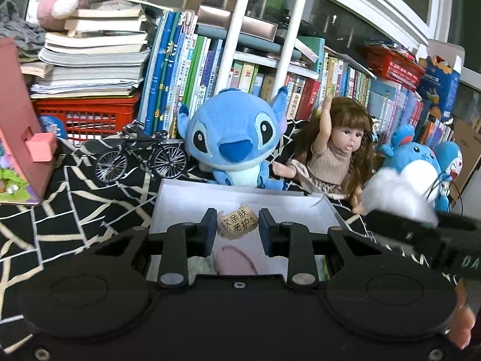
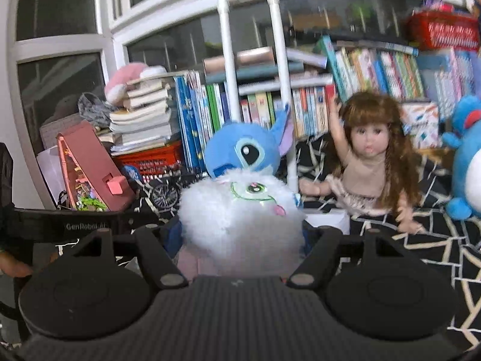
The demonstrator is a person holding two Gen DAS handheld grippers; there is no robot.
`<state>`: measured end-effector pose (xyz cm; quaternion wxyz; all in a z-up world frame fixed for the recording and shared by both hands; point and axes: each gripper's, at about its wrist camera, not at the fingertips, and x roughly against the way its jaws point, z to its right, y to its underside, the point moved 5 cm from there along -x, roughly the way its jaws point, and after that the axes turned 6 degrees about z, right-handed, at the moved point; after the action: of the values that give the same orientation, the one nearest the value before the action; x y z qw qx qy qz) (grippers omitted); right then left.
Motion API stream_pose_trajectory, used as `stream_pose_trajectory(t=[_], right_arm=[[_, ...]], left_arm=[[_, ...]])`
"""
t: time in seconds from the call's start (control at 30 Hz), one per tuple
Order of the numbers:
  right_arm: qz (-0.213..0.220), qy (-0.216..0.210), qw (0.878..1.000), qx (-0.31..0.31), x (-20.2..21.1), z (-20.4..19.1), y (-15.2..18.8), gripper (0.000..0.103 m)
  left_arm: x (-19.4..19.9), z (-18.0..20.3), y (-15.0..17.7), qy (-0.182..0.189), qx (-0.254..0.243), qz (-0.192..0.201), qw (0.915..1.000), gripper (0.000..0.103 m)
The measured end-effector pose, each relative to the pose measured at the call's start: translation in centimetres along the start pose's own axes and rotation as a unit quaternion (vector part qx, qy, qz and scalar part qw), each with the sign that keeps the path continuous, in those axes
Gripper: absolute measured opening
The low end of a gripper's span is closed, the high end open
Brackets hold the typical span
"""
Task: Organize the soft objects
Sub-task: 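Carry the beige pouch over the box with the left tool while the right tool carries the white plush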
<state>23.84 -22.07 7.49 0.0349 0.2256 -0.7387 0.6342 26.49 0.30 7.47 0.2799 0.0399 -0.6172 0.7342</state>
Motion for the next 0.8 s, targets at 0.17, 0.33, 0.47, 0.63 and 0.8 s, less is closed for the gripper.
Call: stream_pose_trajectory(t=[0.17,0.33,0.47,0.63,0.8], right_arm=[[-0.038,0.006,0.999,0.003,-3.4,0.4,1.1,0.073],[-0.076,0.017,0.997,0.018,-6.2,0.6,2.3,0.073],[-0.098,0.022,0.994,0.034,-7.8,0.4,2.9,0.073],[-0.121,0.025,0.991,0.049,-9.0,0.2,4.2,0.073],[-0.137,0.032,0.988,0.065,-9.5,0.5,5.3,0.073]], left_arm=[[-3.8,-0.6,-0.5,0.004,0.021,-0.024,0.9995,0.028],[-6.8,-0.7,0.4,-0.008,0.005,-0.047,0.9988,0.028],[-8.6,-0.3,1.1,-0.006,-0.004,-0.07,0.9976,0.028],[-9.9,-0.1,1.9,-0.016,-0.016,-0.089,0.9958,0.029],[-10.4,-0.1,2.7,-0.023,-0.029,-0.1,0.9943,0.029]])
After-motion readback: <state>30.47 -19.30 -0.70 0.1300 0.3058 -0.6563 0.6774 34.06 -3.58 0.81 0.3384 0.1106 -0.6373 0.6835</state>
